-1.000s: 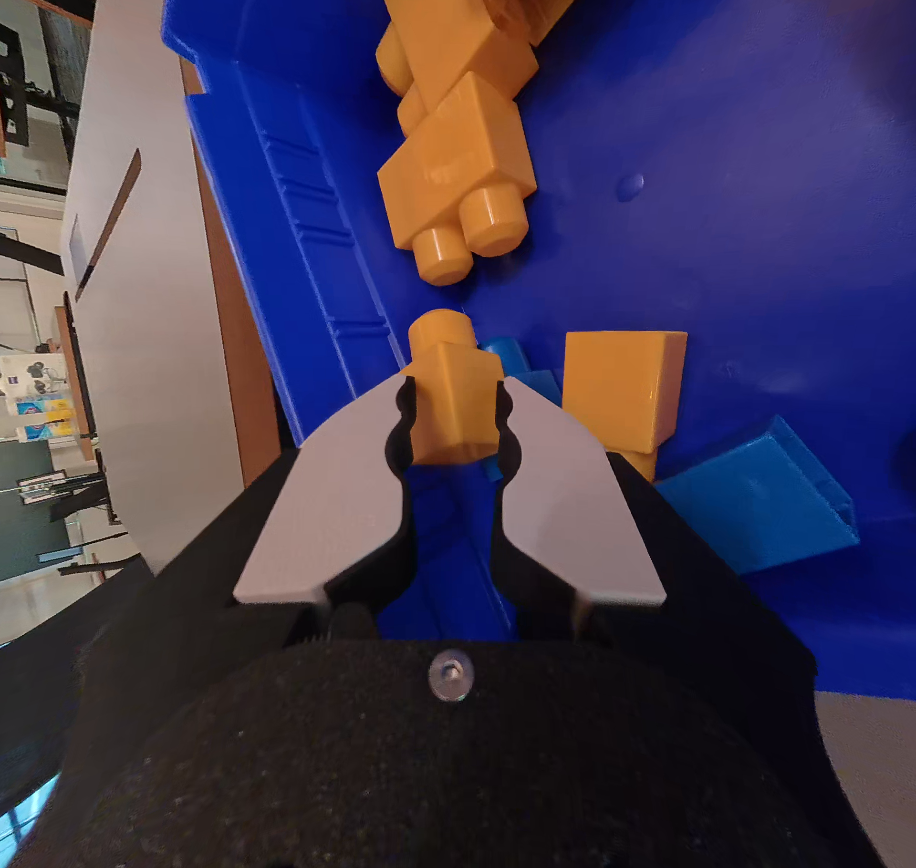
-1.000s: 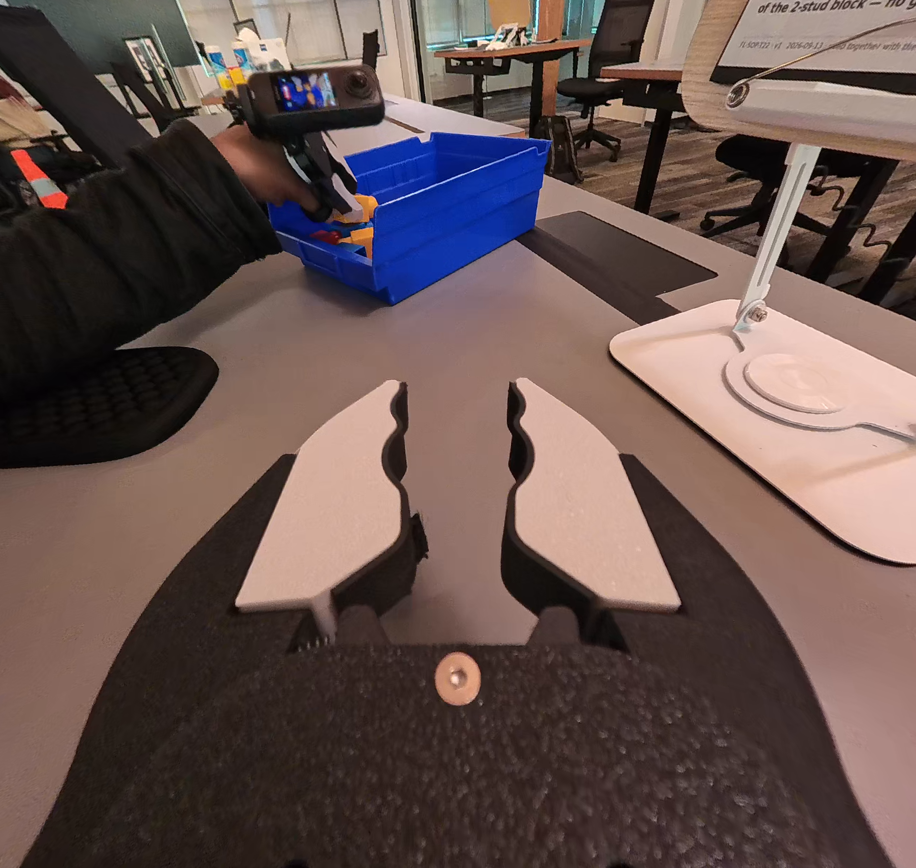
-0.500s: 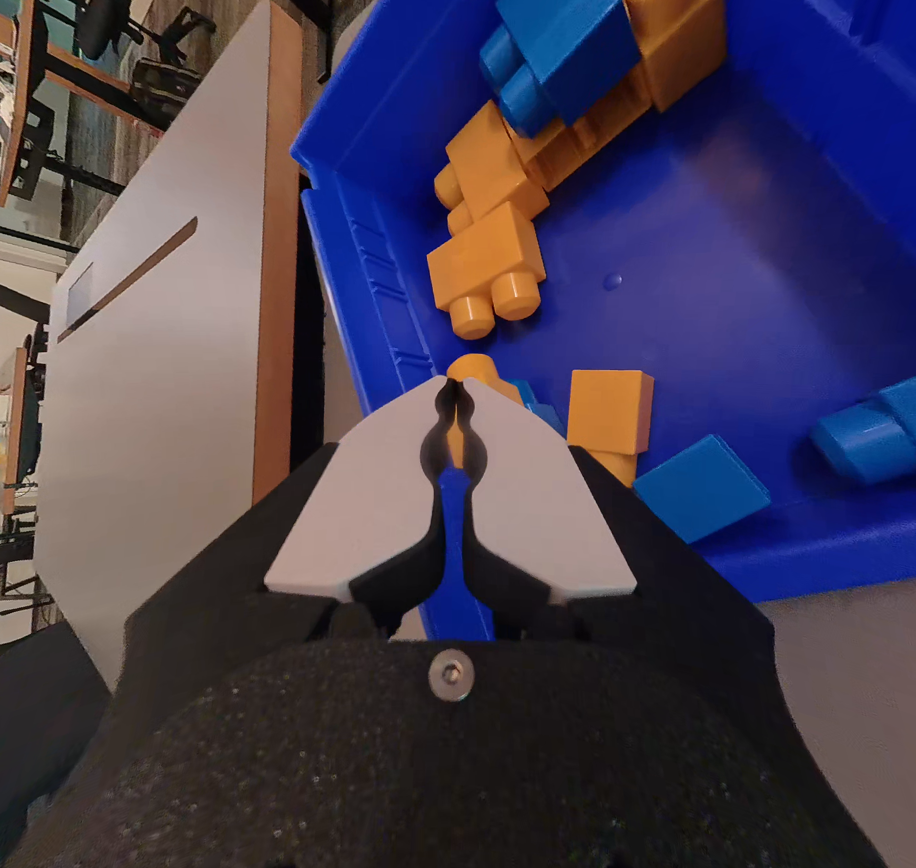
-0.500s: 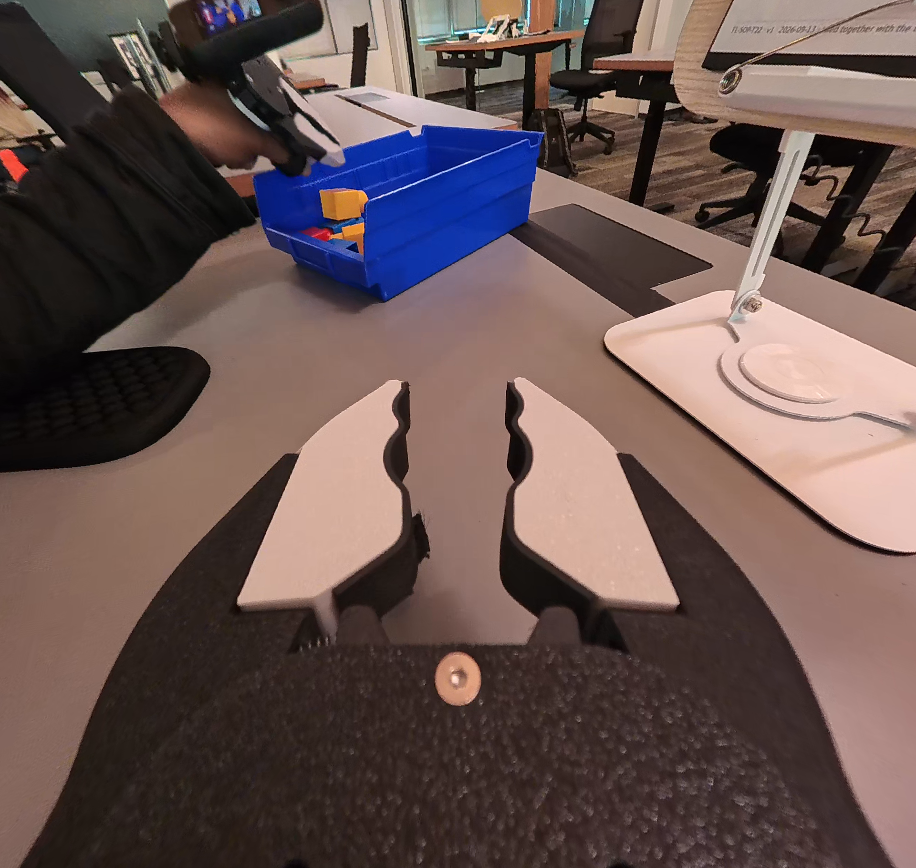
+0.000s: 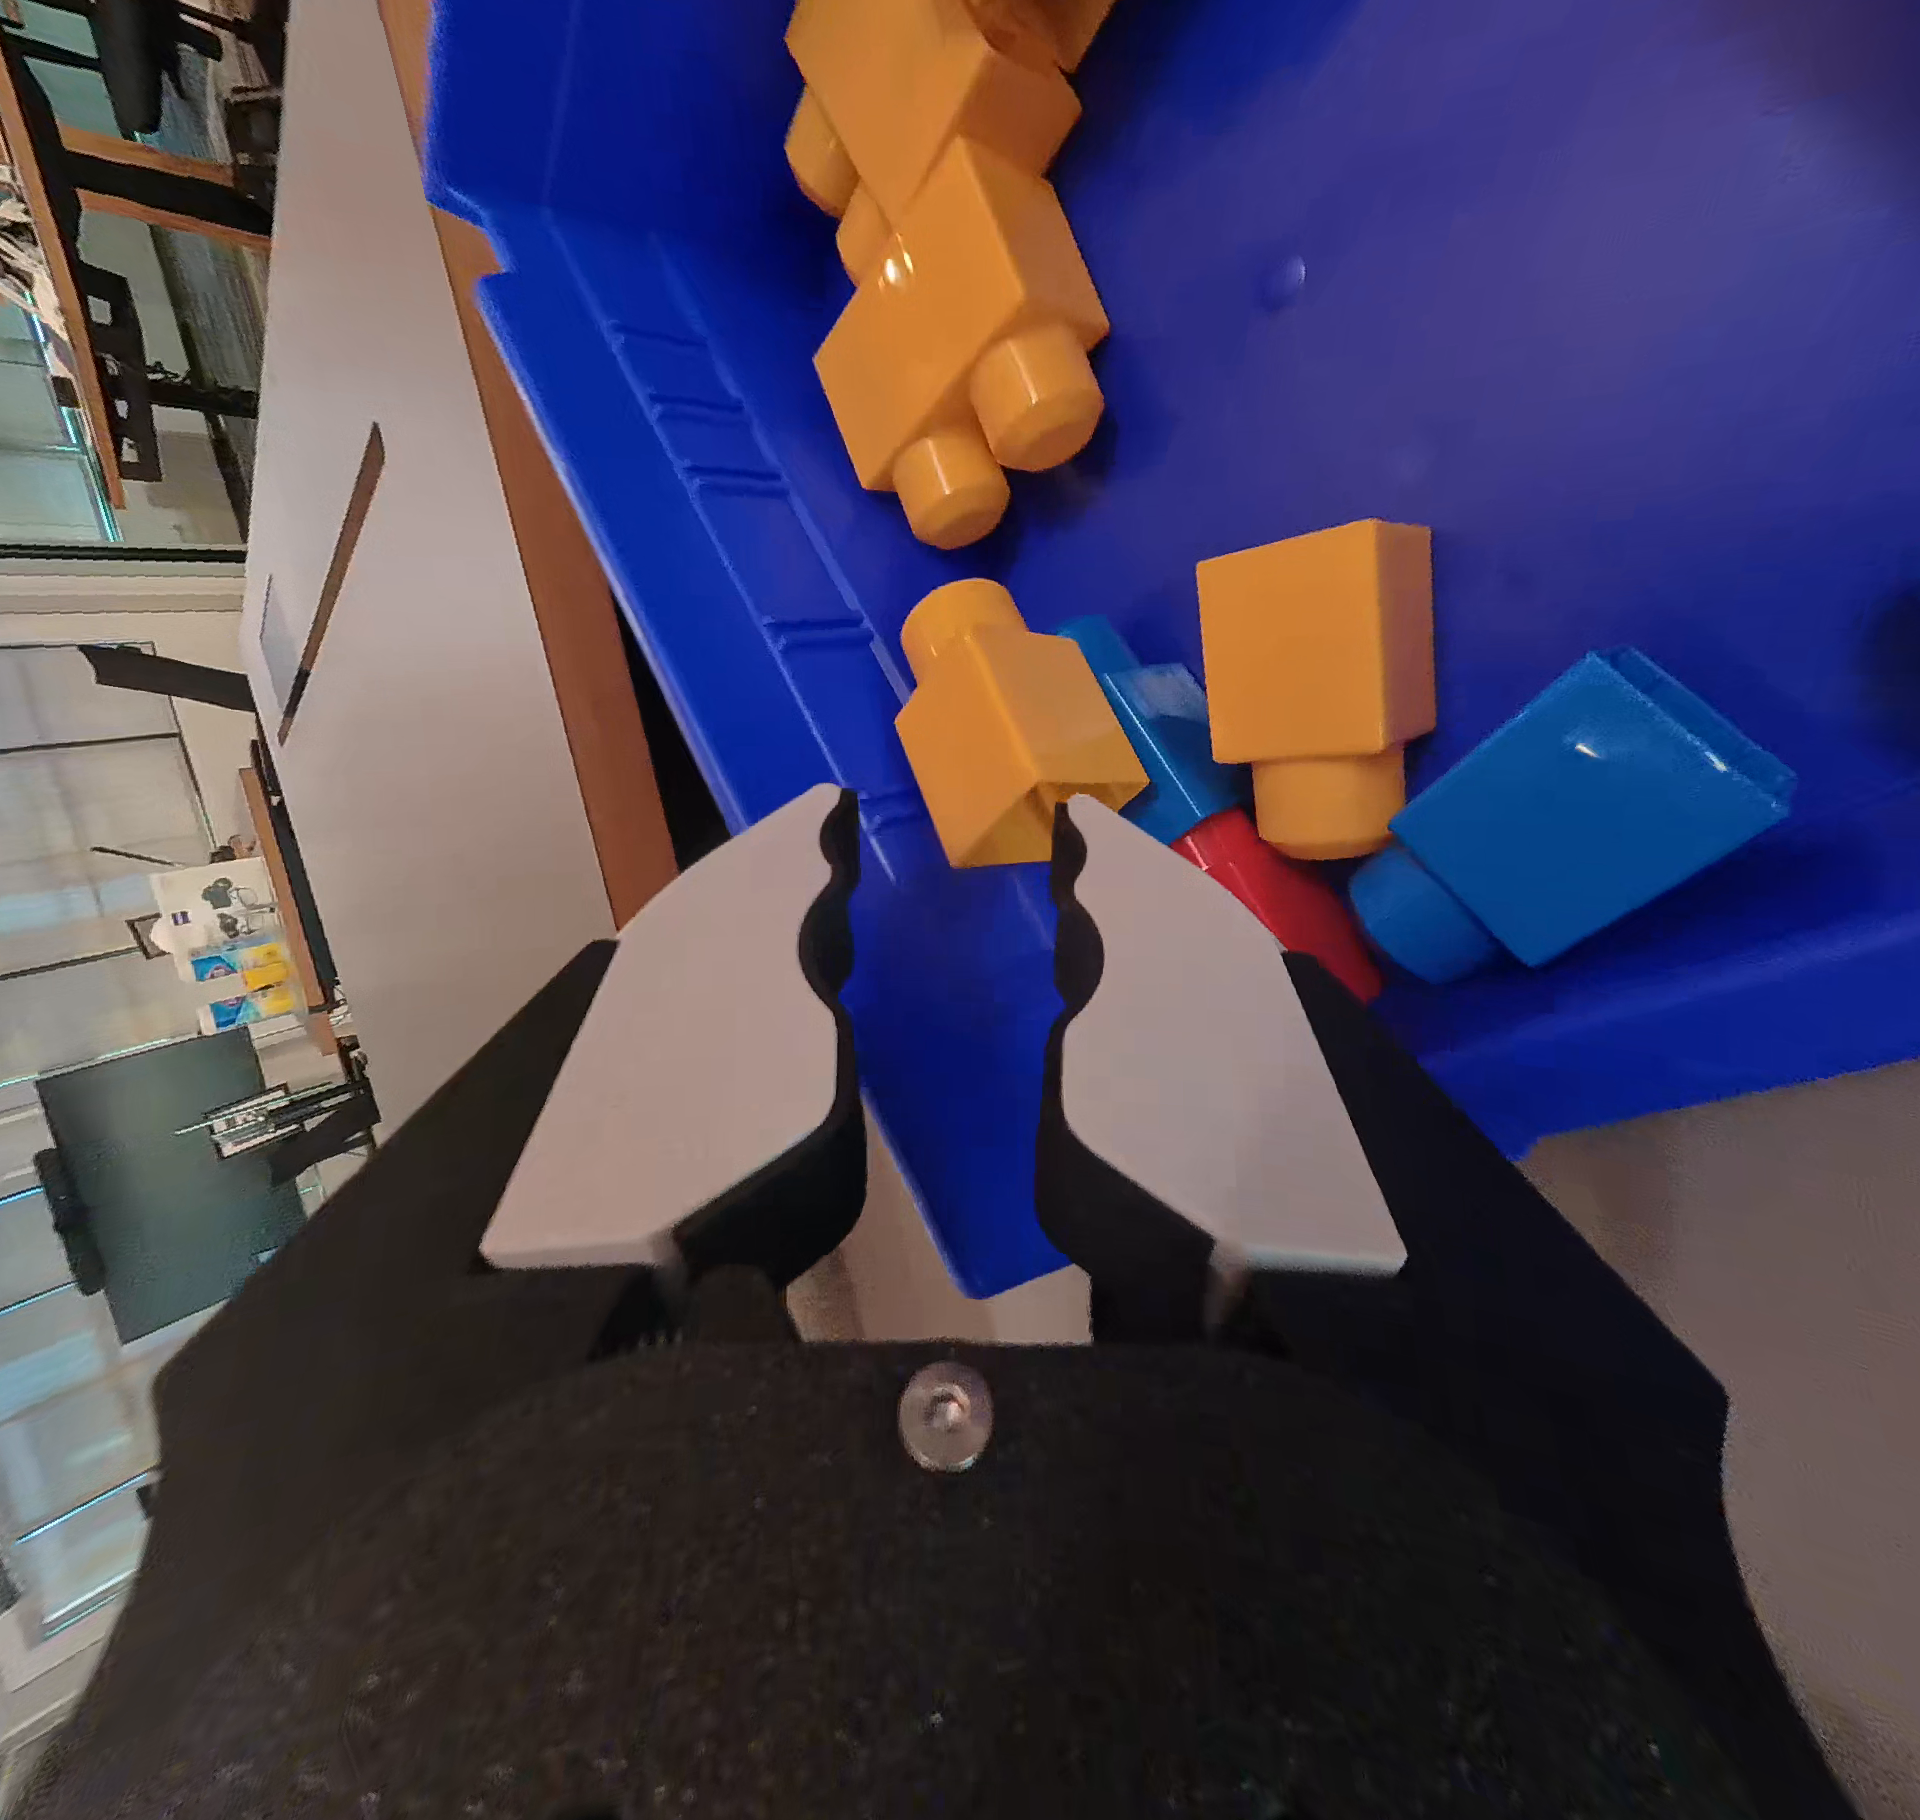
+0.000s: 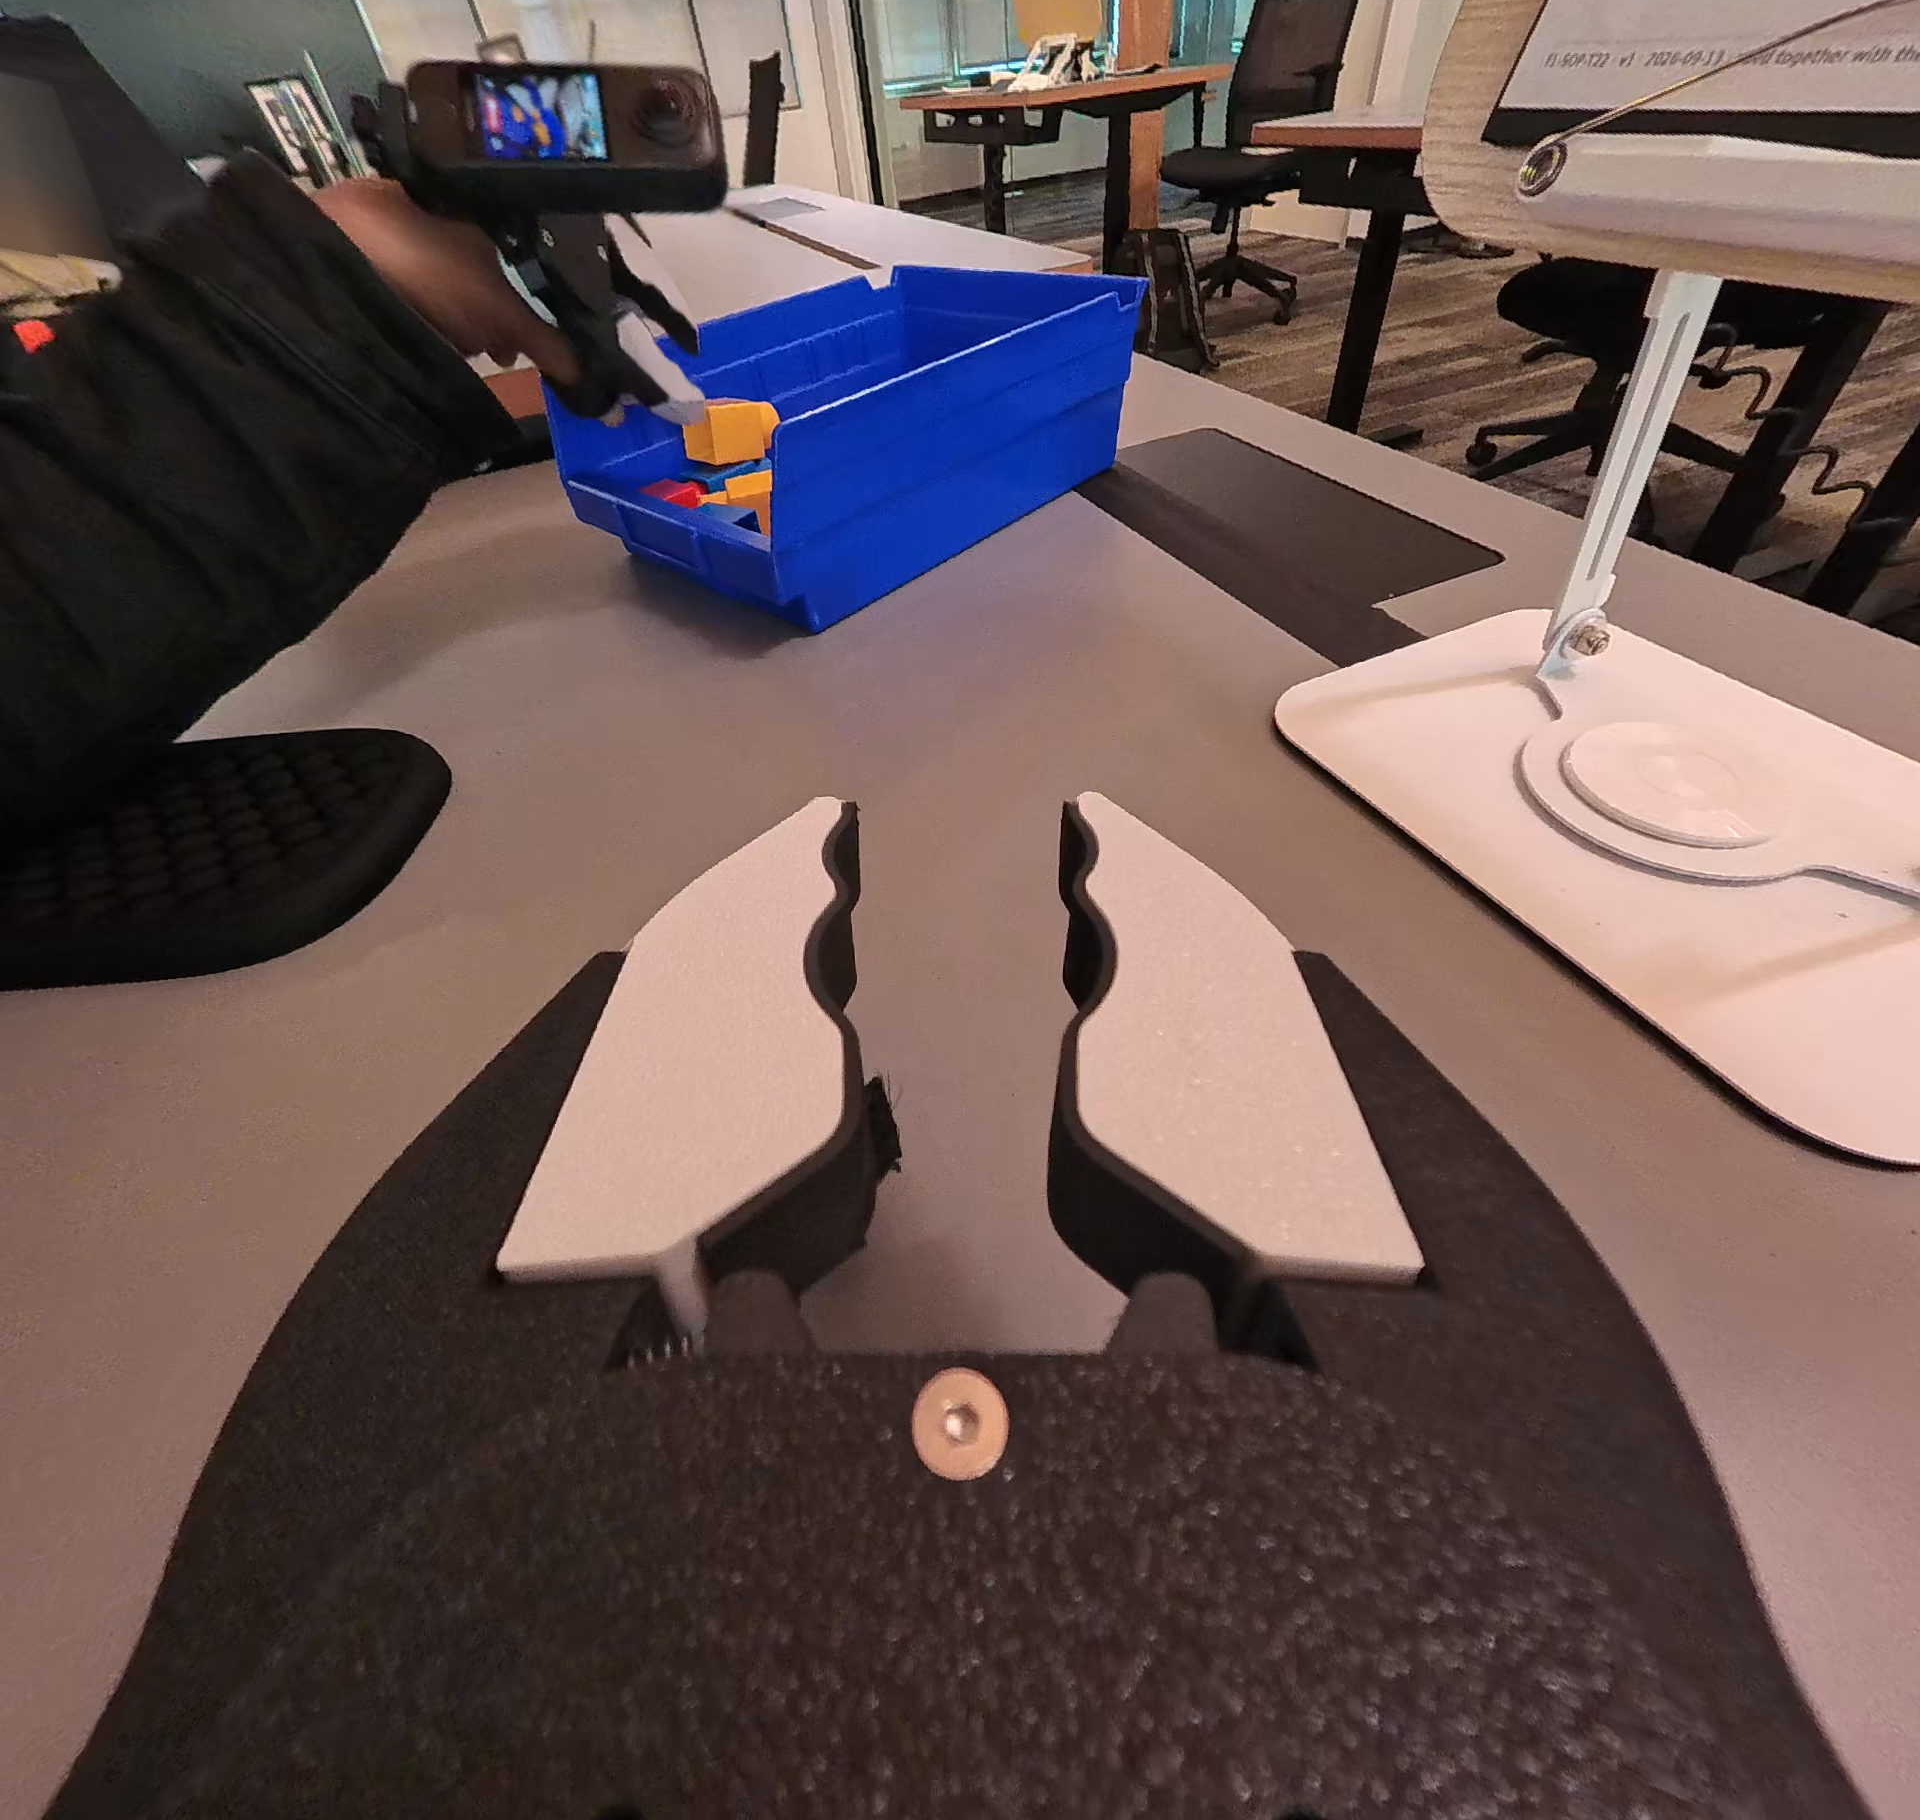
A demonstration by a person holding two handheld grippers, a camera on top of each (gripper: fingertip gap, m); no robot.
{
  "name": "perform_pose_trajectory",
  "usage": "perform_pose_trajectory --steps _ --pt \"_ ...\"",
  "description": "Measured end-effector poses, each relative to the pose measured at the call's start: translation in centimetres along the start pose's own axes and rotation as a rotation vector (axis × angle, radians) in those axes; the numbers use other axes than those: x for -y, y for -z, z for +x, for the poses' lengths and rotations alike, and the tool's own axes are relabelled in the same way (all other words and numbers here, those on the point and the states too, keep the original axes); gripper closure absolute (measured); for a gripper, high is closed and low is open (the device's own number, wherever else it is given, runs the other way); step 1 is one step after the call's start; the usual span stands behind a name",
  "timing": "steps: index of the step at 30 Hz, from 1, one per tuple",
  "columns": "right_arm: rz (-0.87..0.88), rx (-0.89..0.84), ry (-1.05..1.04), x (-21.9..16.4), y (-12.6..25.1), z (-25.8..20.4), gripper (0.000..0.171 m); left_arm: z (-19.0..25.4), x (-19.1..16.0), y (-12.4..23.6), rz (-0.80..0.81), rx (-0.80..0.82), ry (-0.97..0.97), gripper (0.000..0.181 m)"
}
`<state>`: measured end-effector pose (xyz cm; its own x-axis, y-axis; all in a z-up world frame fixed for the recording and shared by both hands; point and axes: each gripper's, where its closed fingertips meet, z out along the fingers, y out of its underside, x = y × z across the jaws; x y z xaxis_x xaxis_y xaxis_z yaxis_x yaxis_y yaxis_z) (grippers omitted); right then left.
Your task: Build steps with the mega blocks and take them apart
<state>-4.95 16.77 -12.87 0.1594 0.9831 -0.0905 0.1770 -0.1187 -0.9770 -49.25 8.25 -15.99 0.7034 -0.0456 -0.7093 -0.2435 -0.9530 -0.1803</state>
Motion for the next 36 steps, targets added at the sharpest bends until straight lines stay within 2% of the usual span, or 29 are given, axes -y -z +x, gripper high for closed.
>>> perform_pose_trajectory --steps 6,11,13,15,17,28,36 --pt "0.005 0.001 -0.006 0.1 0.1 0.0 0.134 -0.3 -0.7 -1.7 -0.046 0.051 -0.051 0.142" --pt "0.007 0.003 -0.010 0.1 0.1 0.0 0.134 -1.3 0.2 -3.0 -0.006 0.143 -0.096 0.142" --pt "0.008 0.003 -0.011 0.1 0.1 0.1 0.134 -1.6 0.5 -3.3 0.011 0.173 -0.113 0.149" --pt "0.010 0.003 -0.014 0.2 0.2 0.1 0.134 -2.4 1.0 -3.1 0.049 0.221 -0.097 0.170" --pt "0.010 0.003 -0.015 0.2 0.2 0.1 0.134 -2.5 1.4 -2.9 0.077 0.224 -0.092 0.179" --pt "0.007 0.003 -0.015 0.1 0.2 0.1 0.134 -3.0 1.8 -2.4 0.132 0.230 -0.040 0.179" --pt "0.003 0.003 -0.016 0.0 0.1 0.1 0.134 -3.4 2.8 -0.7 0.207 0.238 -0.012 0.179"
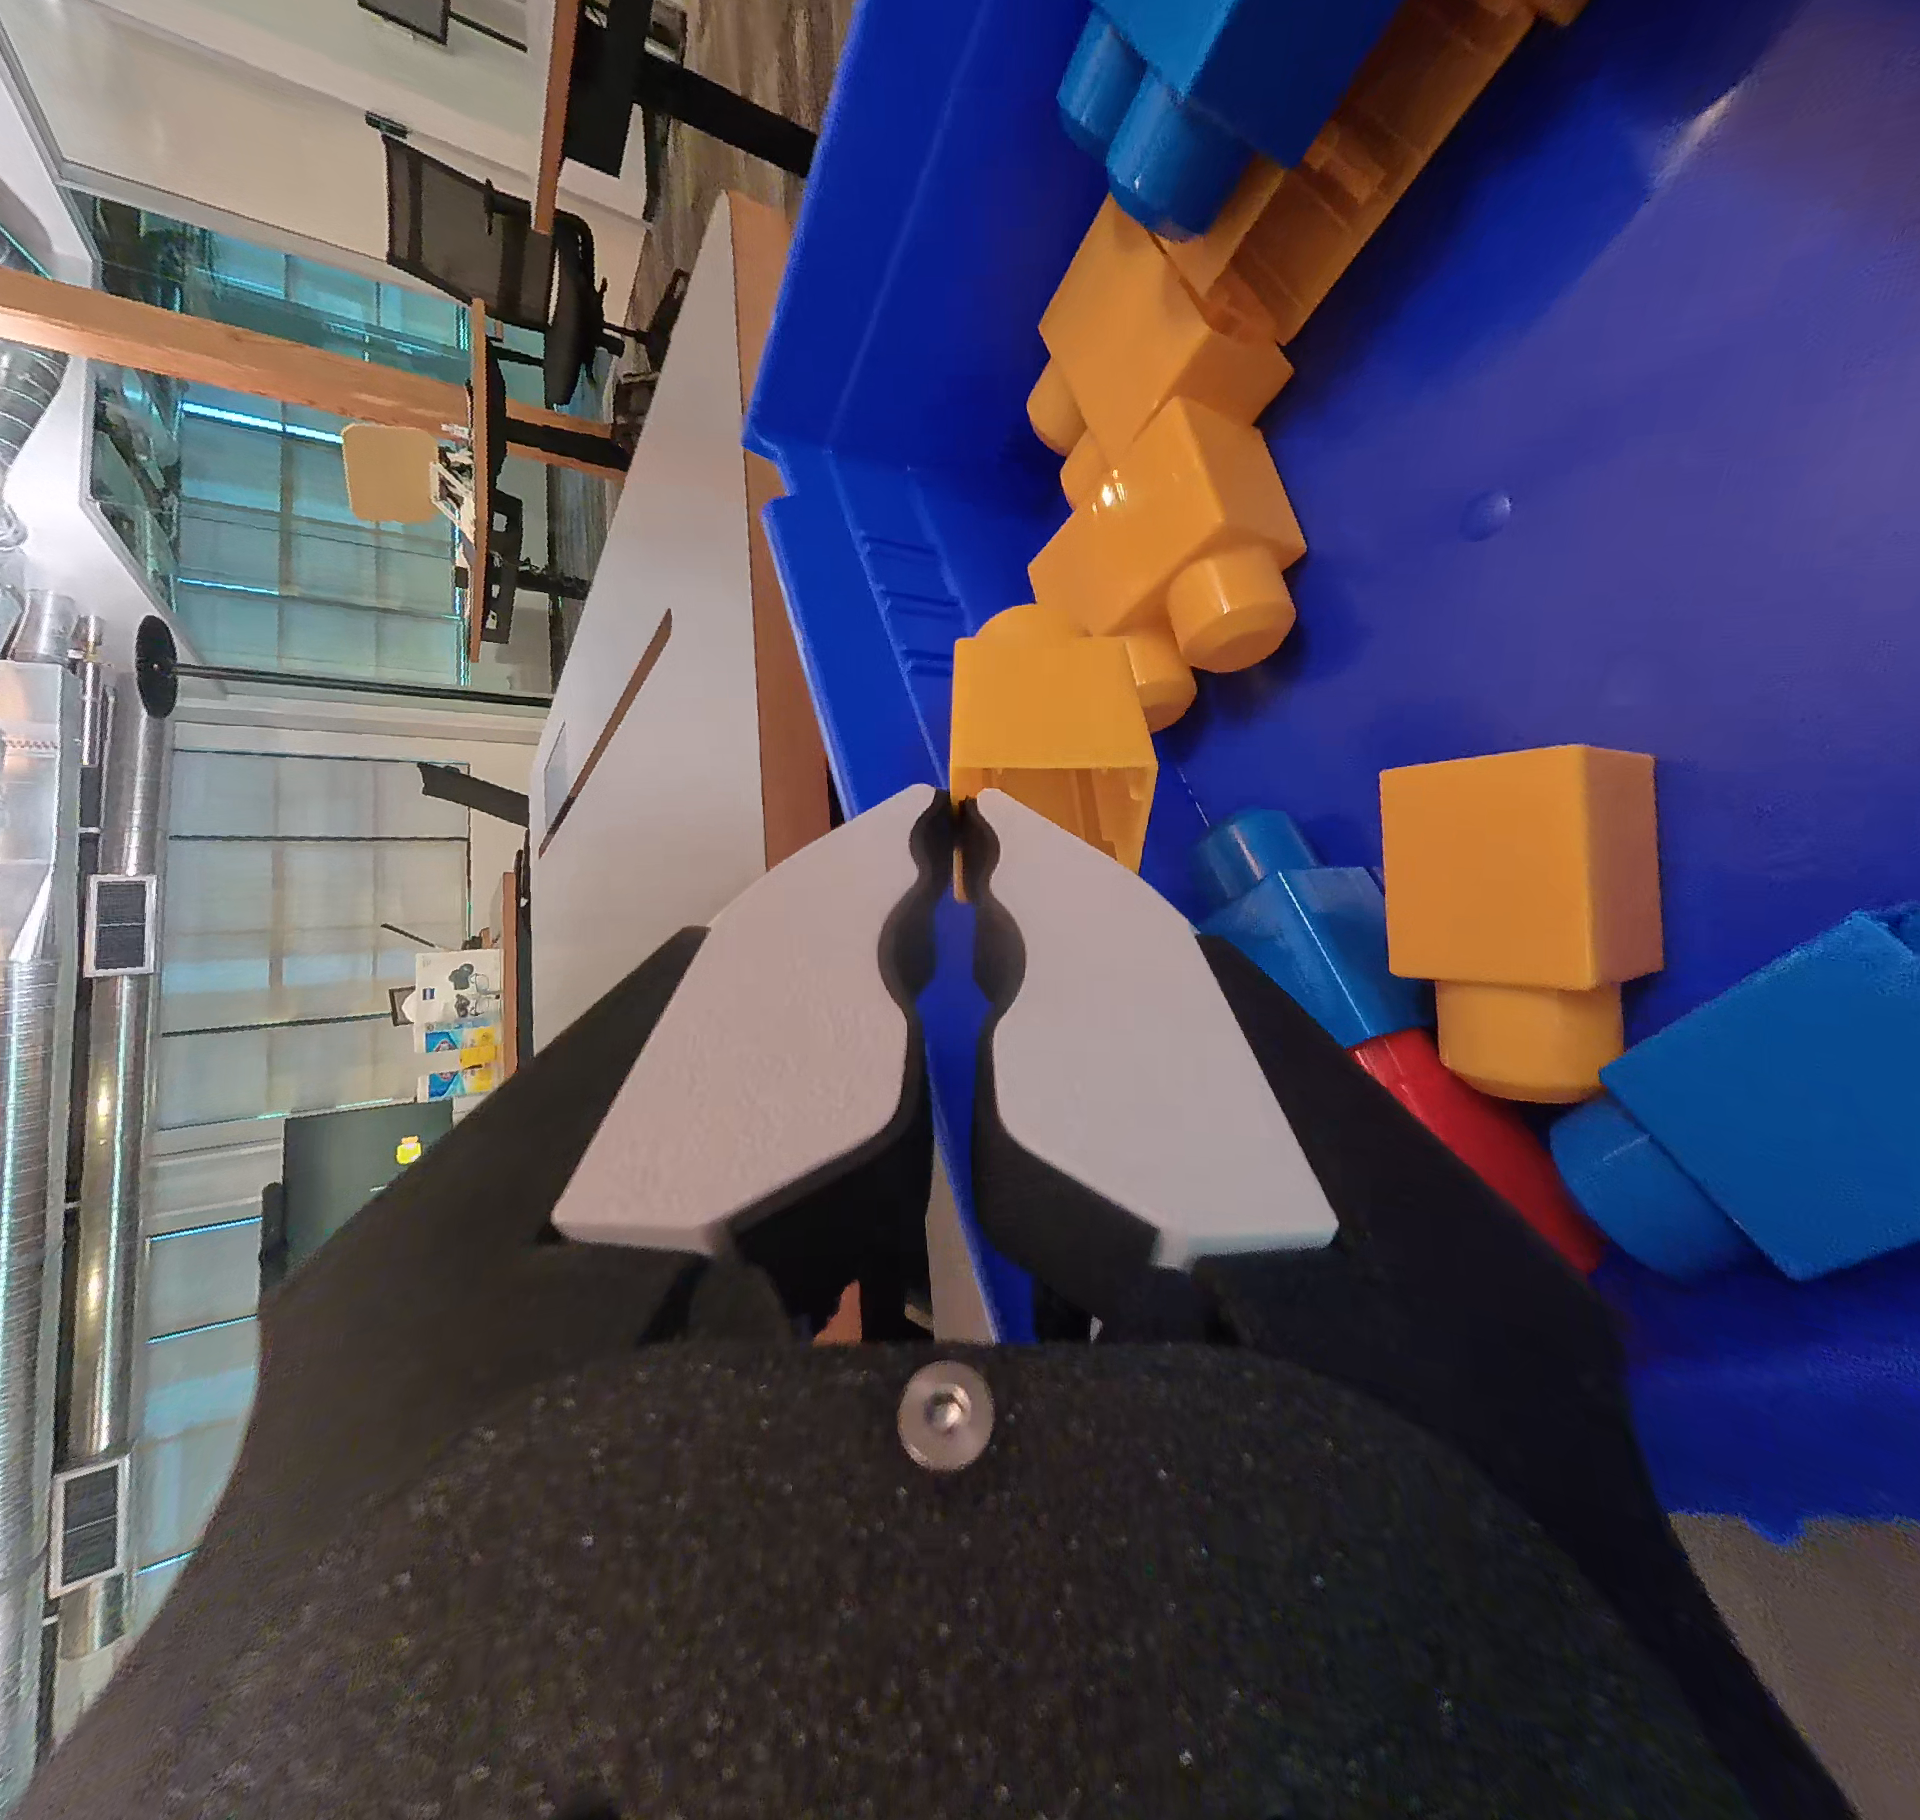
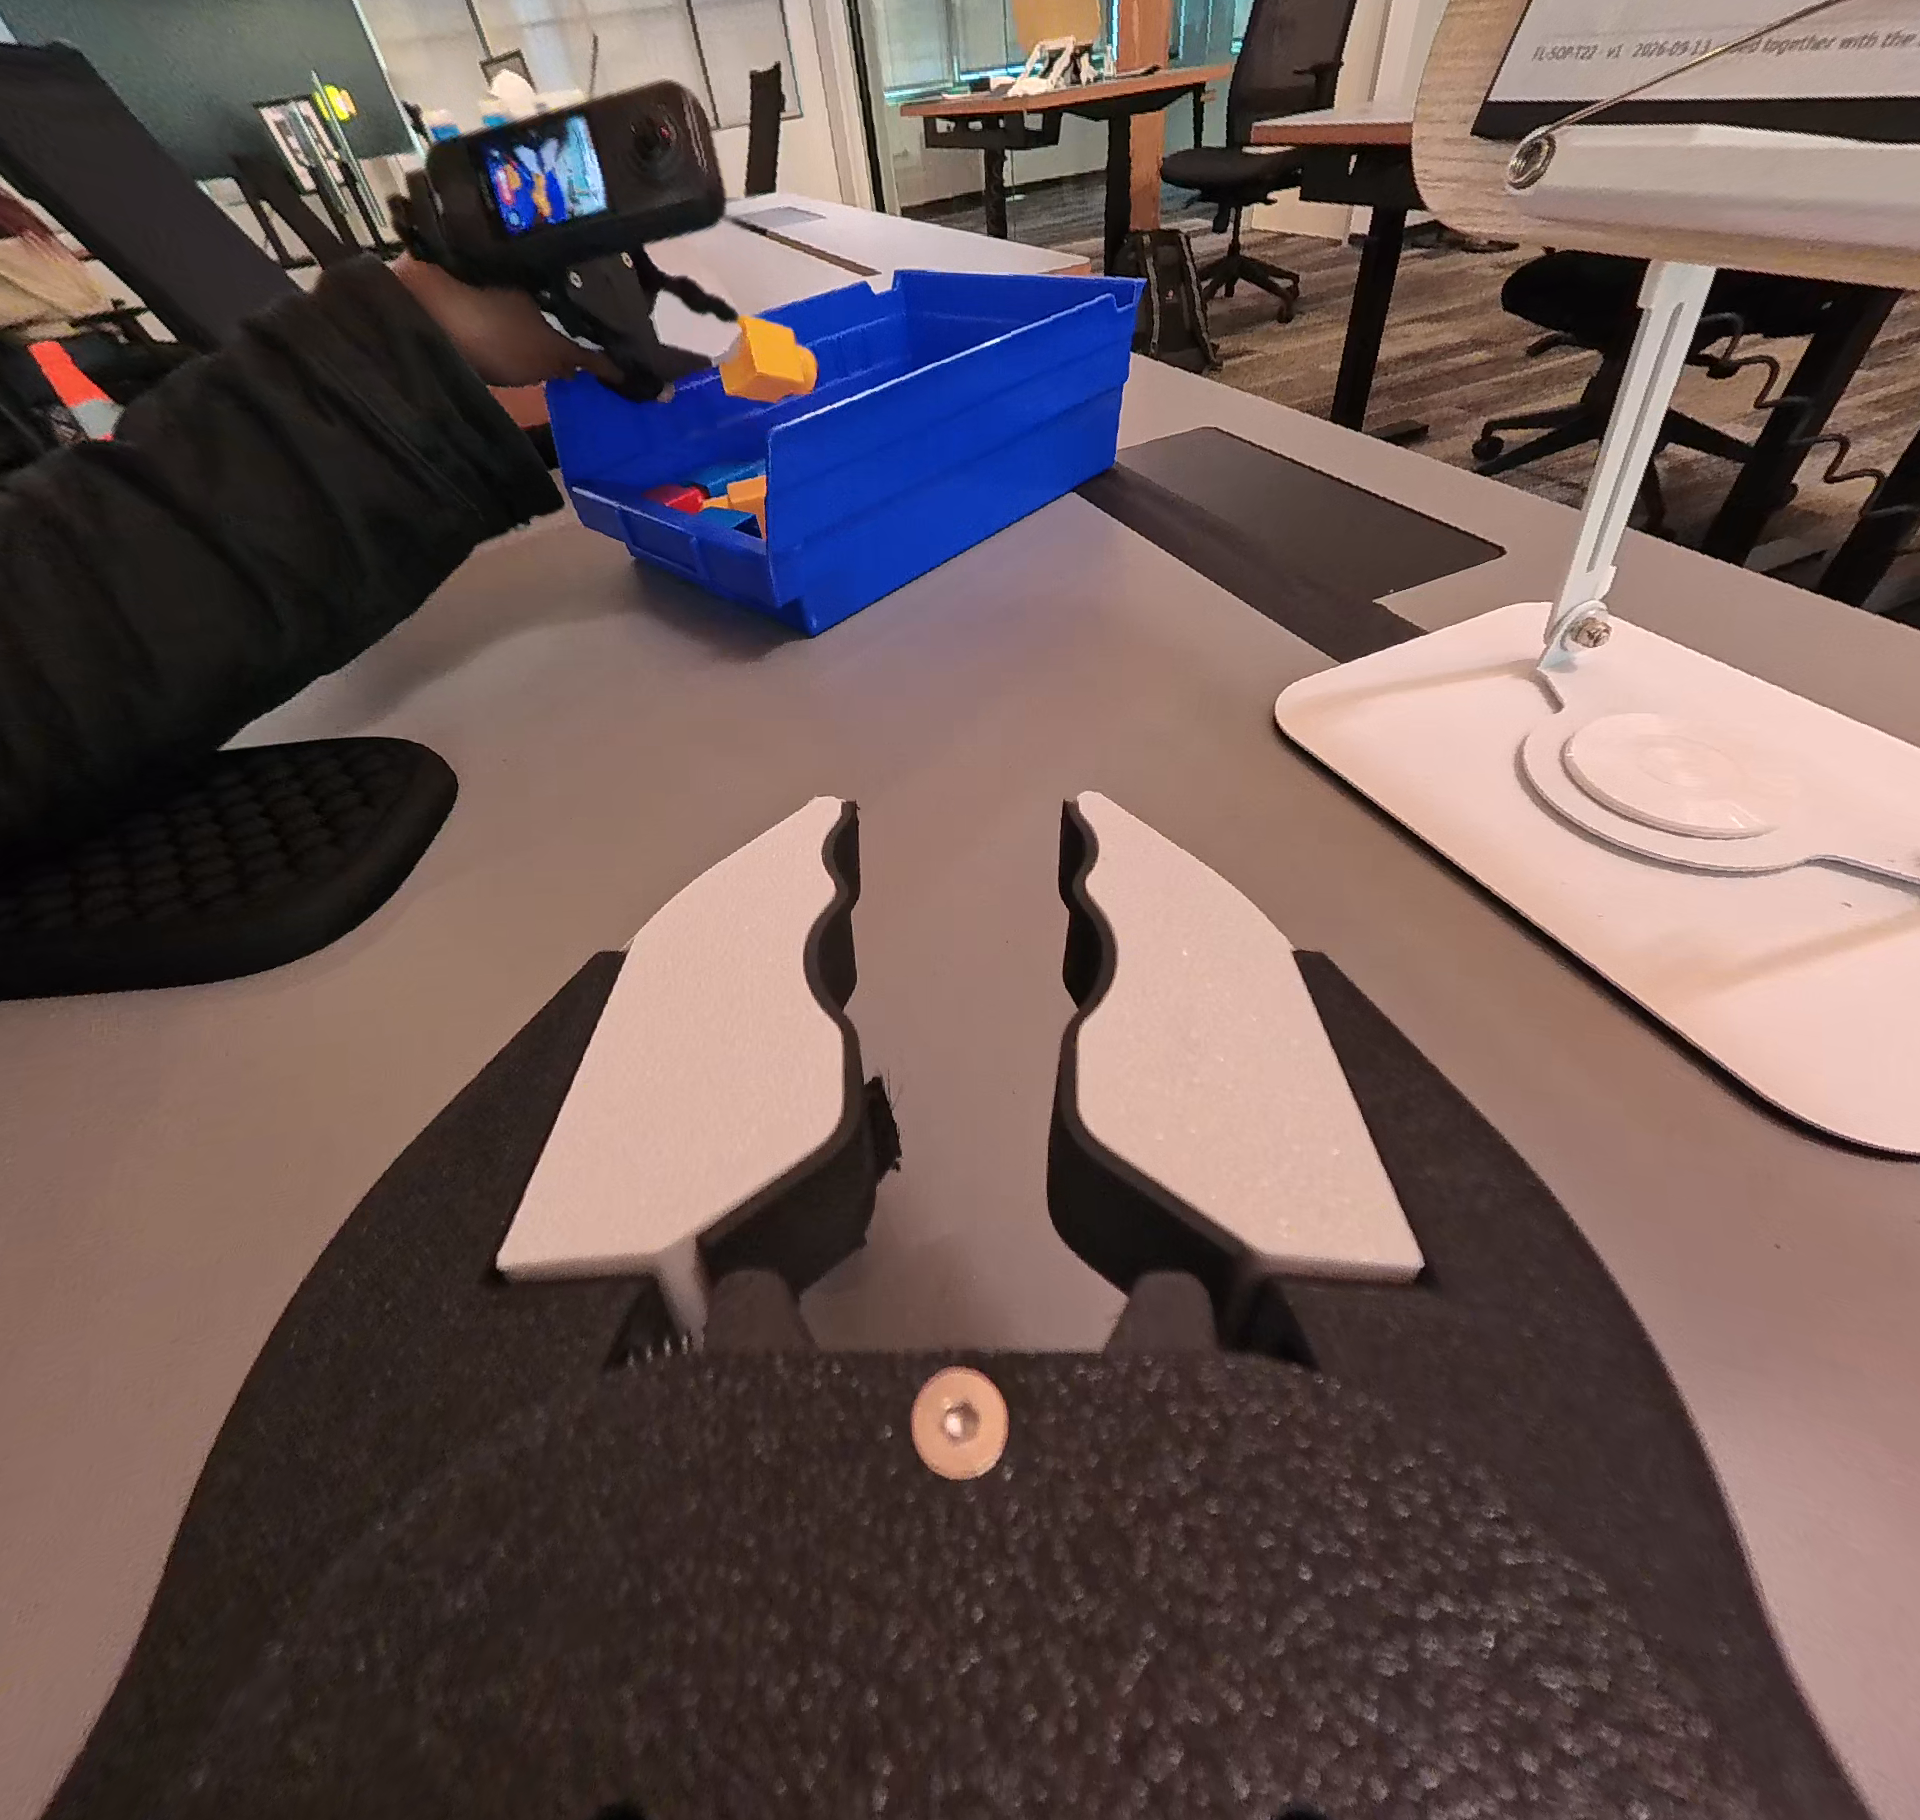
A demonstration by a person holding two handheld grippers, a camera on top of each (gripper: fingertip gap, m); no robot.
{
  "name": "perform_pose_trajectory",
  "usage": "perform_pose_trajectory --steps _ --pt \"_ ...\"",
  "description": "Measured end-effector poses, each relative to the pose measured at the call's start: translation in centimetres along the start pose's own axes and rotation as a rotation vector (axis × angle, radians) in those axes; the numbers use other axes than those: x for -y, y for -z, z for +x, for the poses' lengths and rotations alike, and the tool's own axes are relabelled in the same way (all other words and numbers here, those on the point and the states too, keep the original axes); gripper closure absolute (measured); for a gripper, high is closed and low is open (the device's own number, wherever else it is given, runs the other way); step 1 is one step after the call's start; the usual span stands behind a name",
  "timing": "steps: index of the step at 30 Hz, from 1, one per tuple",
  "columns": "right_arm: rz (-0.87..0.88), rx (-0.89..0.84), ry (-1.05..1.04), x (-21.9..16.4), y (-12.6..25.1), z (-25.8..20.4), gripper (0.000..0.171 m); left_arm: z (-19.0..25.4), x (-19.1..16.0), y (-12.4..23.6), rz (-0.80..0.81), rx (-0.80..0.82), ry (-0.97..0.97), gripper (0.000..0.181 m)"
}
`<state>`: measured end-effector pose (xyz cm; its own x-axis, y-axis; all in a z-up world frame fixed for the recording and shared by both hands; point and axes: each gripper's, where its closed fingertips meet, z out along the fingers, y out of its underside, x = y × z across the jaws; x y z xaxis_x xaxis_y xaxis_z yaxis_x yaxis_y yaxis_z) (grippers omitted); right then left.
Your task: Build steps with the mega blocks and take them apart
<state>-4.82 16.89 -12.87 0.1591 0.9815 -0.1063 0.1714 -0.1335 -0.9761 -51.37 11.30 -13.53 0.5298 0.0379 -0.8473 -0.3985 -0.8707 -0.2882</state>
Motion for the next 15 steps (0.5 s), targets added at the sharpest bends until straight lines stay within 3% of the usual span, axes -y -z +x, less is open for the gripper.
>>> perform_pose_trajectory --steps 8,15 --pt "0.000 0.000 0.000 0.0 0.0 0.0 0.134 -0.6 2.2 1.6 0.103 0.009 0.038 0.179" --pt "0.001 0.001 0.000 0.0 0.0 0.0 0.134 -1.8 6.3 5.1 0.325 -0.010 0.187 0.180"
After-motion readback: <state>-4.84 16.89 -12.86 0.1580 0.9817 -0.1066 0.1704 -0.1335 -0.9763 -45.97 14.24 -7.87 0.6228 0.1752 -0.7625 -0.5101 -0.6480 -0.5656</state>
